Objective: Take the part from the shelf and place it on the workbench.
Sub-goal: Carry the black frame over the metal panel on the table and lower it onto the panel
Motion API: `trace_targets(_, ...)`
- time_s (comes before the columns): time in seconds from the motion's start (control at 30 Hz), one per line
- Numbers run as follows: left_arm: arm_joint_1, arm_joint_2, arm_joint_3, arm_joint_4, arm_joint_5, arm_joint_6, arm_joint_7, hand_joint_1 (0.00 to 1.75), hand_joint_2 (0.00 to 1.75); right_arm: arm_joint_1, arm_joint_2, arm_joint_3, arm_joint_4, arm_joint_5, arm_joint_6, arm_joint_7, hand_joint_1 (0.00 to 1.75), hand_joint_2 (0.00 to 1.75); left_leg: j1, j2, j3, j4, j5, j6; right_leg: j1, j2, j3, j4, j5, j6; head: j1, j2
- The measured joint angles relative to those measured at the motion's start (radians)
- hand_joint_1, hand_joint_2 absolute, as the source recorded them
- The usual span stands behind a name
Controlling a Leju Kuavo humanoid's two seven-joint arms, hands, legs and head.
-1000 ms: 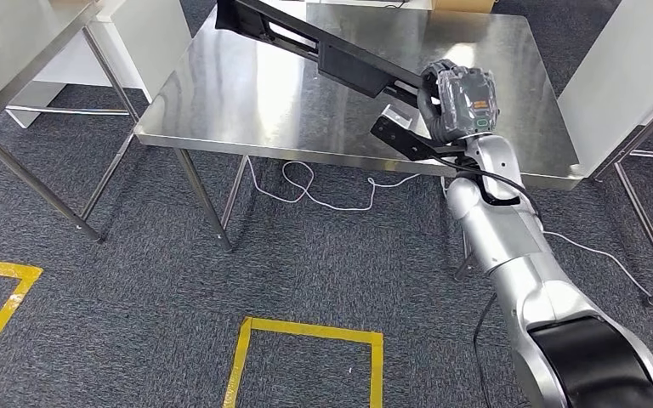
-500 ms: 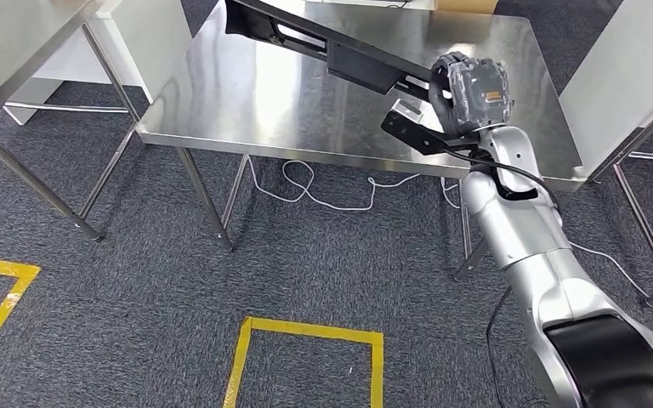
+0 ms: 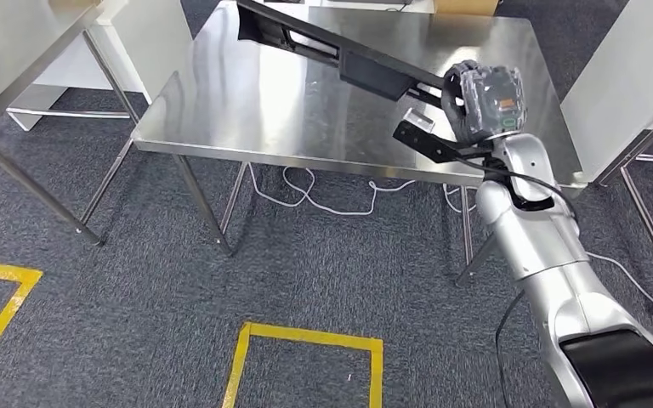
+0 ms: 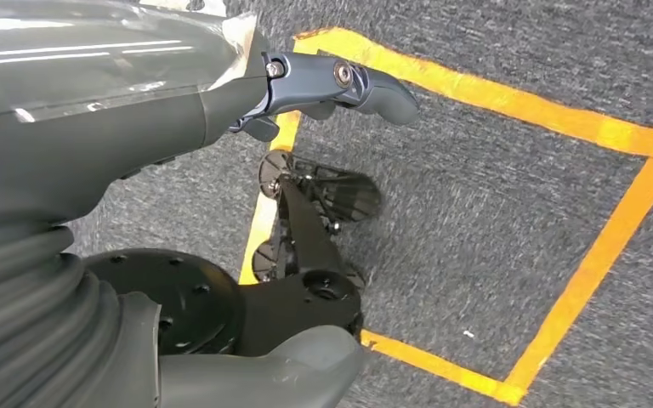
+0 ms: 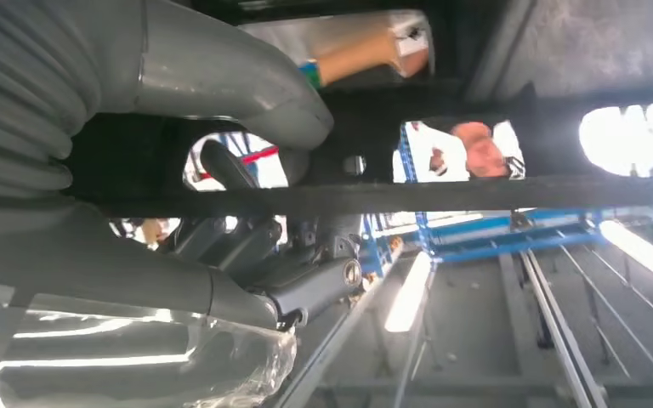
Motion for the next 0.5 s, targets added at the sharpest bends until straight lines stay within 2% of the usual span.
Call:
trace_targets(0.07, 0.0, 0.0, 0.0, 0.0, 0.0, -0.002, 0.0, 0.0, 1.75, 0.004, -0.002, 0.001, -0.008, 0.002, 0.003, 0.002, 1.75, 1.75, 0.002, 0.018, -0.016, 0.041, -0.014, -0.008, -0.002, -0.002, 0.01, 0.0, -0.002, -0.013, -0.002, 0.0)
trace_targets(0.1, -0.001, 0.001, 0.0, 0.0, 0.0, -0.002, 0.001, 0.0, 1.75, 0.004, -0.003, 0.001, -0.012, 0.002, 0.004, 0.003, 1.75, 1.75, 0.003, 0.03, -0.043, 0.09, -0.031, -0.012, -0.001, -0.002, 0.016, -0.001, -0.005, -0.02, -0.002, 0.0)
trace_targets(0.17, -0.003, 0.0, 0.0, 0.0, 0.0, -0.003, 0.001, 0.0, 1.75, 0.005, -0.004, 0.002, -0.017, 0.001, 0.005, 0.003, 1.75, 1.75, 0.002, 0.049, -0.124, 0.223, -0.075, -0.017, 0.006, -0.004, 0.025, -0.001, -0.016, -0.033, -0.004, 0.0)
trace_targets(0.2, -0.003, 0.0, 0.0, 0.0, 0.0, -0.004, 0.001, 0.0, 1.75, 0.007, -0.004, 0.003, -0.017, 0.002, 0.005, 0.003, 1.75, 1.75, 0.002, 0.051, -0.16, 0.271, -0.088, -0.015, 0.011, -0.004, 0.031, -0.001, -0.022, -0.037, -0.004, 0.0)
trace_targets(0.23, -0.002, 0.0, 0.0, 0.0, 0.0, -0.004, 0.001, 0.0, 1.75, 0.009, -0.005, 0.004, -0.017, 0.002, 0.006, 0.003, 1.75, 1.75, 0.0, 0.052, -0.184, 0.291, -0.085, -0.011, 0.015, -0.004, 0.037, -0.001, -0.028, -0.04, -0.004, 0.0)
trace_targets(0.27, -0.001, 0.0, 0.0, 0.0, 0.0, -0.005, 0.001, 0.0, 1.75, 0.011, -0.005, 0.006, -0.017, 0.002, 0.007, 0.003, 1.75, 1.75, -0.003, 0.052, -0.187, 0.27, -0.06, -0.001, 0.021, -0.004, 0.045, -0.001, -0.034, -0.042, -0.004, 0.0)
trace_targets(0.3, -0.001, 0.0, 0.0, 0.0, 0.0, -0.005, 0.001, 0.0, 1.75, 0.013, -0.005, 0.007, -0.019, 0.002, 0.008, 0.003, 1.75, 1.75, -0.009, 0.052, -0.172, 0.215, -0.02, 0.013, 0.026, -0.004, 0.055, -0.001, -0.041, -0.044, -0.004, 0.0)
trace_targets(0.33, -0.001, 0.003, 0.0, -0.001, -0.001, -0.005, 0.001, 0.0, 1.75, 0.013, -0.006, 0.007, -0.022, 0.002, 0.008, 0.003, 1.75, 1.75, -0.019, 0.054, -0.147, 0.141, 0.027, 0.033, 0.029, -0.005, 0.064, -0.002, -0.049, -0.046, -0.003, 0.0)
trace_targets(0.37, -0.001, 0.005, 0.0, -0.001, -0.001, -0.005, 0.002, 0.0, 1.75, 0.013, -0.006, 0.008, -0.025, 0.002, 0.009, 0.003, 1.75, 1.75, -0.029, 0.059, -0.121, 0.076, 0.06, 0.052, 0.033, -0.005, 0.072, -0.005, -0.056, -0.046, -0.001, 0.0)
trace_targets(0.4, -0.003, 0.007, -0.001, -0.001, -0.002, -0.006, 0.002, 0.0, 1.75, 0.013, -0.007, 0.008, -0.027, 0.002, 0.011, 0.003, 1.75, 1.75, -0.039, 0.063, -0.101, 0.03, 0.076, 0.065, 0.033, -0.006, 0.078, -0.01, -0.06, -0.044, 0.001, 0.0)
trace_targets(0.43, -0.004, 0.009, -0.001, -0.002, -0.002, -0.006, 0.002, 0.0, 1.75, 0.014, -0.008, 0.008, -0.029, 0.002, 0.012, 0.004, 1.75, 1.75, -0.046, 0.067, -0.088, 0.003, 0.08, 0.075, 0.033, -0.008, 0.084, -0.013, -0.062, -0.041, 0.002, 0.0)
trace_targets(0.5, -0.004, 0.008, -0.002, -0.002, -0.003, -0.007, 0.003, 0.0, 1.75, 0.018, -0.01, 0.008, -0.033, 0.003, 0.014, 0.005, 1.75, 1.75, -0.049, 0.067, -0.065, -0.022, 0.074, 0.081, 0.037, -0.01, 0.096, -0.016, -0.057, -0.028, 0.001, 0.0)
